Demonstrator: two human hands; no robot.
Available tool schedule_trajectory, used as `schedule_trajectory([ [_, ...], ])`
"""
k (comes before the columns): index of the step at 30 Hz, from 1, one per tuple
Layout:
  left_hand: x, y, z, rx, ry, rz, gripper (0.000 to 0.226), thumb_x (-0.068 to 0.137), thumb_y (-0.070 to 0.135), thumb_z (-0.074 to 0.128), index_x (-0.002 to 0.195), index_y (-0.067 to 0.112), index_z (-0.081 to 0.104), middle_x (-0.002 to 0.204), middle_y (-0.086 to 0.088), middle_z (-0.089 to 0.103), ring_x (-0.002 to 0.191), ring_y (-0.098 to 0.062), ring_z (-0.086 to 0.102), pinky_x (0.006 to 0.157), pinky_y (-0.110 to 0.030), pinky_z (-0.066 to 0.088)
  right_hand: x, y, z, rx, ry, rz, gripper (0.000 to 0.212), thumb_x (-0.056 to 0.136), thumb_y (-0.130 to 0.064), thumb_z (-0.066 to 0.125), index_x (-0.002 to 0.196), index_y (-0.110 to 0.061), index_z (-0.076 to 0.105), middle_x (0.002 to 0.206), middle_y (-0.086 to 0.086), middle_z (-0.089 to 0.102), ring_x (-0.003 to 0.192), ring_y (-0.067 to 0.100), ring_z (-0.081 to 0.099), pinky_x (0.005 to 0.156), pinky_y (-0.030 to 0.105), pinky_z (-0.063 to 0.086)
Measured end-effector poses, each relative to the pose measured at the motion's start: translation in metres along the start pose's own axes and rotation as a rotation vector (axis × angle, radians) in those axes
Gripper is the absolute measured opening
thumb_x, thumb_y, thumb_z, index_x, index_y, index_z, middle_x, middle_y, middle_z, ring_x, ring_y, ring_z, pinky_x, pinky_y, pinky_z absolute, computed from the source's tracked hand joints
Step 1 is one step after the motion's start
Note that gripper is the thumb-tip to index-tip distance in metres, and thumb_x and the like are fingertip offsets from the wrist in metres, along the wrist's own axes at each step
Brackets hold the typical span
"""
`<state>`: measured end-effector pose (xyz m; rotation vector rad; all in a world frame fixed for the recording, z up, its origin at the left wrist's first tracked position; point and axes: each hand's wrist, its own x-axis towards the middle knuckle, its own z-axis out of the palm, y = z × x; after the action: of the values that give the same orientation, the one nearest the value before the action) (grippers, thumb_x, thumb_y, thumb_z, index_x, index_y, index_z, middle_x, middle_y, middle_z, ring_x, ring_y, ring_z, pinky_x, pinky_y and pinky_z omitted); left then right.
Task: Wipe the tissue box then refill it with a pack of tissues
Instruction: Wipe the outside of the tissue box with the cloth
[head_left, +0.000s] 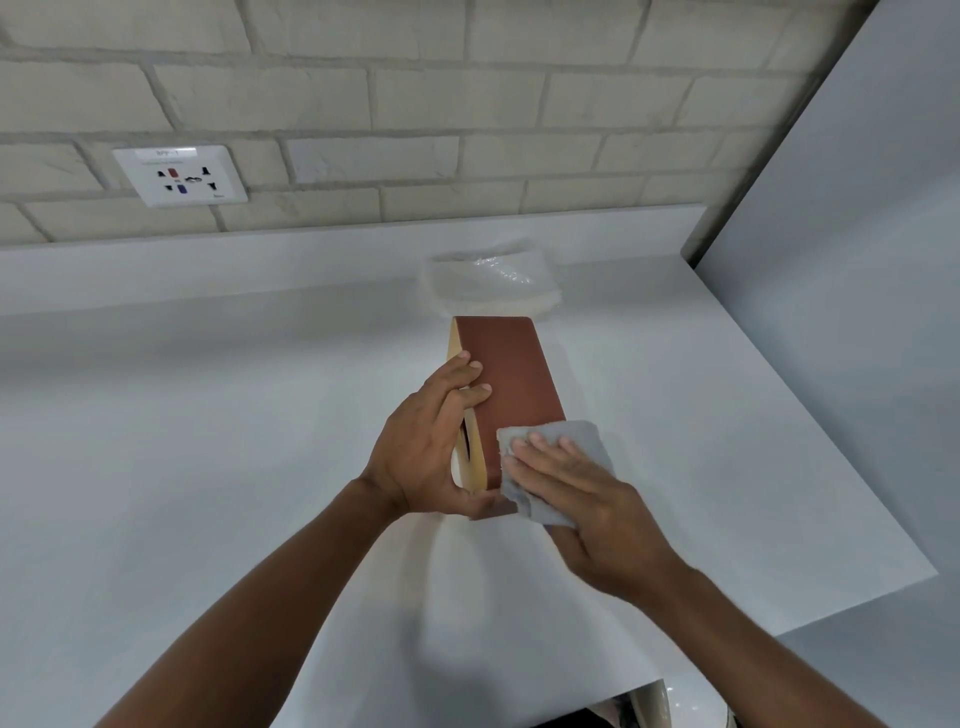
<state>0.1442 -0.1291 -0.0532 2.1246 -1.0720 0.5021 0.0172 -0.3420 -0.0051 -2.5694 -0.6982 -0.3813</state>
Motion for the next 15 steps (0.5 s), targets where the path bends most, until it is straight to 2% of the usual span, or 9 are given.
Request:
schedule_trajectory([
  [4, 0.001, 0.000, -0.001, 0.001, -0.018, -0.011, 0.107, 0.062, 0.076, 0.075, 0.133, -0.002, 0.057, 0.147, -0.019, 0.053, 0.151, -0.033, 0.039, 0.107, -0.045, 0.052, -0.003, 0.020, -0.011, 0.026, 0.125, 0.205, 0.045, 0.094, -0.012, 0.052, 0.139, -0.011, 0.053, 0.149, 0.000, 0.046, 0.140, 0.012, 0.040, 0.111, 0.044, 0.039],
  [8, 0.001, -0.002, 0.002, 0.007, -0.023, 0.003, 0.111, 0.060, 0.078, 0.074, 0.131, -0.005, 0.059, 0.145, -0.021, 0.055, 0.149, -0.036, 0.041, 0.109, -0.047, 0.050, 0.000, -0.008, 0.008, -0.145, -0.023, -0.055, 0.048, 0.094, -0.010, 0.049, 0.143, -0.009, 0.048, 0.152, 0.005, 0.043, 0.145, 0.018, 0.033, 0.119, 0.039, 0.029],
  [13, 0.000, -0.006, 0.004, 0.013, -0.016, 0.042, 0.108, 0.067, 0.081, 0.068, 0.130, -0.006, 0.059, 0.144, -0.022, 0.055, 0.148, -0.039, 0.041, 0.113, -0.049, 0.047, 0.002, -0.014, 0.014, -0.198, -0.022, -0.087, 0.047, 0.097, -0.009, 0.044, 0.144, -0.009, 0.047, 0.153, 0.005, 0.041, 0.146, 0.019, 0.032, 0.118, 0.040, 0.030],
  [15, 0.001, -0.005, 0.002, 0.012, -0.023, 0.034, 0.107, 0.062, 0.076, 0.075, 0.130, -0.006, 0.059, 0.144, -0.021, 0.055, 0.148, -0.037, 0.041, 0.111, -0.048, 0.049, -0.007, -0.008, 0.011, -0.211, -0.026, -0.100, 0.049, 0.094, -0.007, 0.046, 0.143, -0.009, 0.048, 0.153, 0.005, 0.041, 0.145, 0.020, 0.033, 0.116, 0.041, 0.033],
])
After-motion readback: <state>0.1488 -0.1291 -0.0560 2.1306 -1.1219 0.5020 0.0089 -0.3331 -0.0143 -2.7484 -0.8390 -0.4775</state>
